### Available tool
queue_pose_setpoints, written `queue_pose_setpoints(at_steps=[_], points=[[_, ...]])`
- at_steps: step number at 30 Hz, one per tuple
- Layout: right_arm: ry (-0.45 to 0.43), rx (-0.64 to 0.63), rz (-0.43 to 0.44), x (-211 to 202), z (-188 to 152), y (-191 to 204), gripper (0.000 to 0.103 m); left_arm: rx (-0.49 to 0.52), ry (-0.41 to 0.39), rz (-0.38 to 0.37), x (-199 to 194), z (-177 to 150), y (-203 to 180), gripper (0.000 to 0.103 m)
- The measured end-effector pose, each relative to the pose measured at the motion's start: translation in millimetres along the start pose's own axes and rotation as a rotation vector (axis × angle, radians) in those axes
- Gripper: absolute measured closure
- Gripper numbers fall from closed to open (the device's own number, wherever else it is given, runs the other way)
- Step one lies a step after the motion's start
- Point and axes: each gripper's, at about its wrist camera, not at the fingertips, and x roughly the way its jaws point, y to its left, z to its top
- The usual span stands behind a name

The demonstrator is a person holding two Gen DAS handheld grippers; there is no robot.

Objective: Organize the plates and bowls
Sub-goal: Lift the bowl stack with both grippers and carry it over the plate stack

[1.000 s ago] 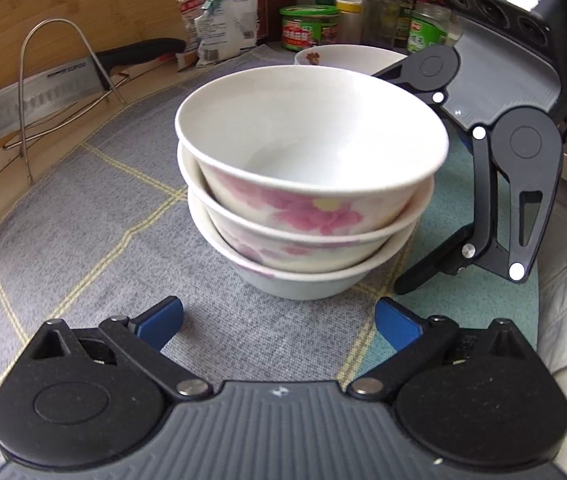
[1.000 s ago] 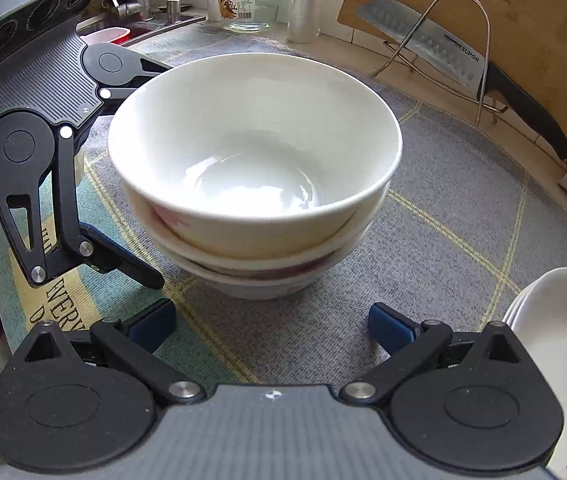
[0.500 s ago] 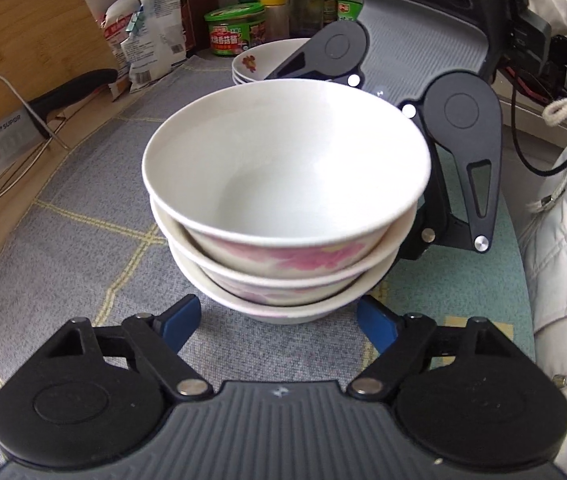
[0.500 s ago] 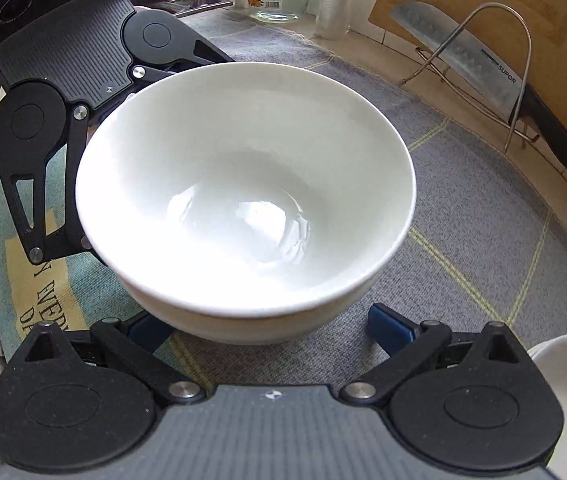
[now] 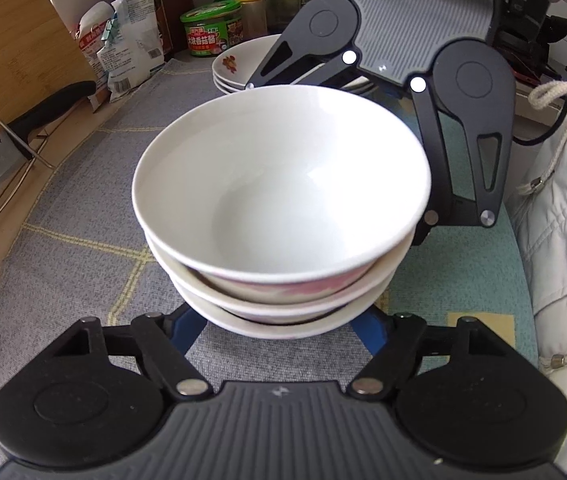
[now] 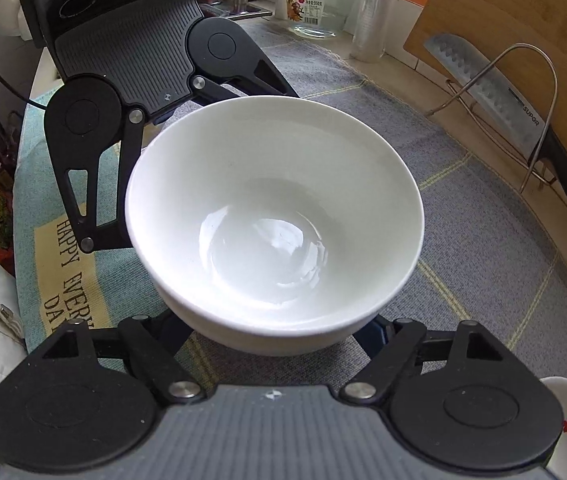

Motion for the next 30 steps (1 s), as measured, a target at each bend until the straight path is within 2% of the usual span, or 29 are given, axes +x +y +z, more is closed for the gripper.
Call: queue_pose_setpoints(at_steps=[20,30], points=[[0.007,0.007,0.006,1,1,-1,0.018,-0.001,0.036,-0.002,5,7,-4,0.027],[-0.005,-0.012,0.008,-12,1,1,0.018,-0.005,0.044,0.020,-2,13,-7,0.027]])
